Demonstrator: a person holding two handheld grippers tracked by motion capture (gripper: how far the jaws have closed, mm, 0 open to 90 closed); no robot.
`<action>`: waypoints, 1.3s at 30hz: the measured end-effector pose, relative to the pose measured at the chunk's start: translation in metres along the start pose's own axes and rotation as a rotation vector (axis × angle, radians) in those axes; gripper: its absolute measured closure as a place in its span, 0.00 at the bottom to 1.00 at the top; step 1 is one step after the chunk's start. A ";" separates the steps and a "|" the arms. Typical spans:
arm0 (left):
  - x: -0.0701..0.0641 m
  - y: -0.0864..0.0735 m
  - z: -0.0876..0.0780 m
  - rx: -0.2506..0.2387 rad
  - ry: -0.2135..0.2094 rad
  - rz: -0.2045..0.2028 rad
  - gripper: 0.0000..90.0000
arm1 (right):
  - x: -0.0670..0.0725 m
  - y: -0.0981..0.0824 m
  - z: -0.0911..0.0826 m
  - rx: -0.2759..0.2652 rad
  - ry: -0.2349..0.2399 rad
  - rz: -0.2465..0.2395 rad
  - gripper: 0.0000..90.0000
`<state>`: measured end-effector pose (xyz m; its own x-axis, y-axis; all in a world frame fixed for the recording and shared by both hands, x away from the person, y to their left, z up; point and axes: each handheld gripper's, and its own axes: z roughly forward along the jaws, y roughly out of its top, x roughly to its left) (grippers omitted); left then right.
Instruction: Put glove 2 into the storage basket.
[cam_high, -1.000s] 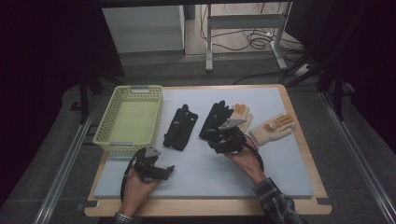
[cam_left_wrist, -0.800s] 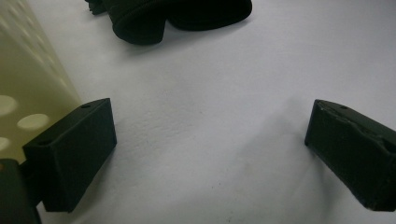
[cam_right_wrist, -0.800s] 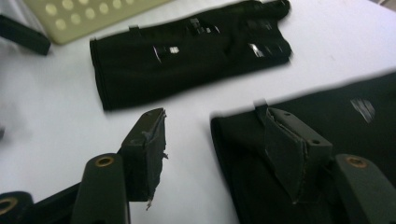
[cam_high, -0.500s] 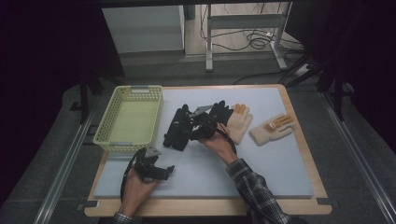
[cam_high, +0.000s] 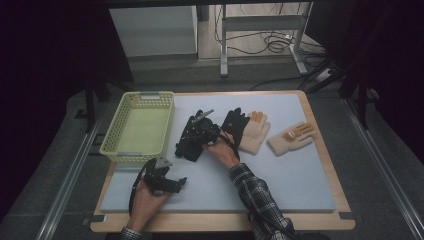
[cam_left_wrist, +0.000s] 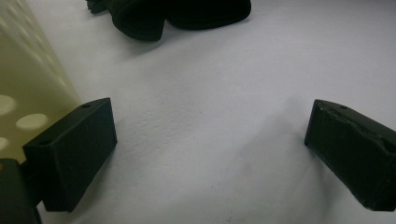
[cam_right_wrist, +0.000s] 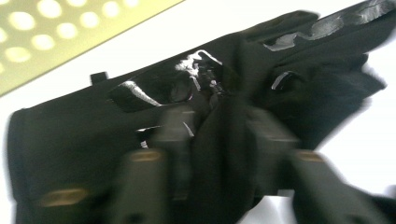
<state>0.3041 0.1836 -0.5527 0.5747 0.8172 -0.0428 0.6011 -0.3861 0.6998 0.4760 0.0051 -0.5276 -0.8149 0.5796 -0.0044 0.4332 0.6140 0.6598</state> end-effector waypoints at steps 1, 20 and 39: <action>0.000 0.000 0.000 -0.002 0.000 0.000 0.03 | 0.002 0.001 -0.001 0.006 -0.013 -0.009 0.84; 0.000 0.000 0.000 -0.005 0.001 -0.003 0.03 | 0.036 -0.039 -0.129 -0.098 0.060 0.001 0.88; 0.000 0.000 0.000 -0.002 0.002 0.001 0.03 | 0.020 -0.105 -0.150 -0.114 -0.025 0.031 0.59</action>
<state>0.3041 0.1834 -0.5527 0.5746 0.8175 -0.0407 0.5991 -0.3862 0.7013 0.3564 -0.1283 -0.4844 -0.7911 0.6117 -0.0008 0.4102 0.5315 0.7411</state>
